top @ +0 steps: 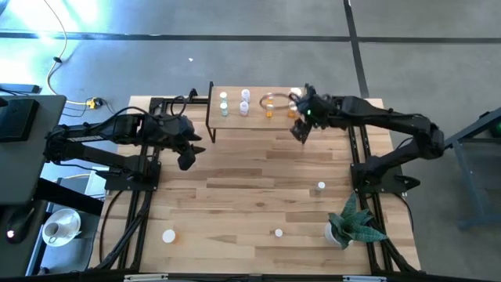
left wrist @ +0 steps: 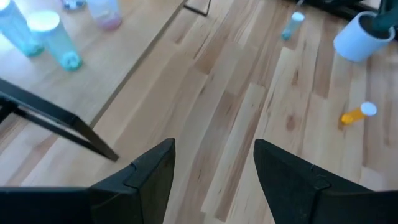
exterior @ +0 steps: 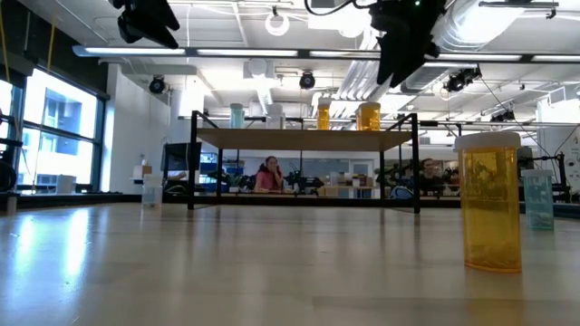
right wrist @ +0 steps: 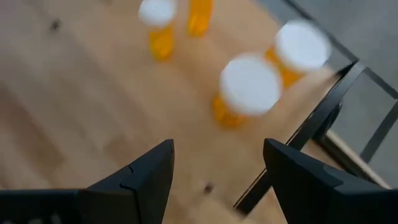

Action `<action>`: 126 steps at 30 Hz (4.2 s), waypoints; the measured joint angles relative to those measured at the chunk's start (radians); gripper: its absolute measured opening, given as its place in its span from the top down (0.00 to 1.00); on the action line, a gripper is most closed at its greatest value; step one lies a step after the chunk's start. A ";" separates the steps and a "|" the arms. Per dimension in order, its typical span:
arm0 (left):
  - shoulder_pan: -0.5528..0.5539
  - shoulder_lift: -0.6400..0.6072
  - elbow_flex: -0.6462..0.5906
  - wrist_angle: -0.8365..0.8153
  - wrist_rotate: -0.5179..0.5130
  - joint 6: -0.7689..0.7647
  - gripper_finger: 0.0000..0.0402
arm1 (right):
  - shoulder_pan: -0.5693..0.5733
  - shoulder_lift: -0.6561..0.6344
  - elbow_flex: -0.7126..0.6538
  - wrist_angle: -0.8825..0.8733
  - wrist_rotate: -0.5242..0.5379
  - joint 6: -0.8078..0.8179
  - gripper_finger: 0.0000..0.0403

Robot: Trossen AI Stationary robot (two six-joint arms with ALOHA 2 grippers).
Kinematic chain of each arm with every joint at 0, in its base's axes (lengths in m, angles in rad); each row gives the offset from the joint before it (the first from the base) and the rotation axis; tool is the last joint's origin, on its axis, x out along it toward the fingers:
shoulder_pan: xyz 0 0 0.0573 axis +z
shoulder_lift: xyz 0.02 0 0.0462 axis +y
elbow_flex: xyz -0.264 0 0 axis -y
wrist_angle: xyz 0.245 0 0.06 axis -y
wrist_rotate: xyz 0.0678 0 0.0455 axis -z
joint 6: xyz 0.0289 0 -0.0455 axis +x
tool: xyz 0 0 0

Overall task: Pick and place medicine bottles onto shelf by color
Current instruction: Put the transparent pill bottle on the shelf aligned with the other transparent pill bottles

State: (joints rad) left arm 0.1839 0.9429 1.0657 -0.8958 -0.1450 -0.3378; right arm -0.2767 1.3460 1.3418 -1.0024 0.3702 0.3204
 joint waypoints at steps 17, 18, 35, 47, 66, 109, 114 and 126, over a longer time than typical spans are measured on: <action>-0.271 -0.002 -0.162 -0.024 -0.130 -0.270 0.48 | 0.497 -0.014 -0.189 0.126 0.138 0.127 0.41; -0.290 -0.002 -0.175 -0.023 -0.130 -0.296 0.48 | 0.516 -0.014 -0.201 0.154 0.138 0.127 0.41; -0.689 0.004 -0.234 -0.021 -0.331 -0.613 0.48 | 0.698 -0.014 -0.425 0.547 0.129 0.169 0.41; -0.507 0.004 -0.234 -0.195 -0.527 -0.671 0.48 | 0.738 -0.014 -0.462 0.712 0.135 0.109 0.41; -0.053 0.065 -0.234 -0.229 -0.424 -0.565 0.48 | 0.722 -0.053 -0.384 0.855 0.229 -0.164 0.41; 0.404 0.097 -0.668 0.563 -0.285 -0.284 0.48 | 0.719 -0.050 -0.384 0.767 0.229 -0.120 0.41; 0.418 0.158 -0.668 0.627 -0.285 -0.276 0.48 | 0.719 -0.049 -0.384 0.767 0.229 -0.120 0.41; 0.440 0.256 -0.668 0.719 -0.326 -0.199 0.49 | 0.719 -0.049 -0.384 0.767 0.229 -0.120 0.41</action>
State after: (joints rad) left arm 0.6242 1.1992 0.3973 -0.1771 -0.4713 -0.5367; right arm 0.4427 1.2968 0.9581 -0.2359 0.5987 0.2005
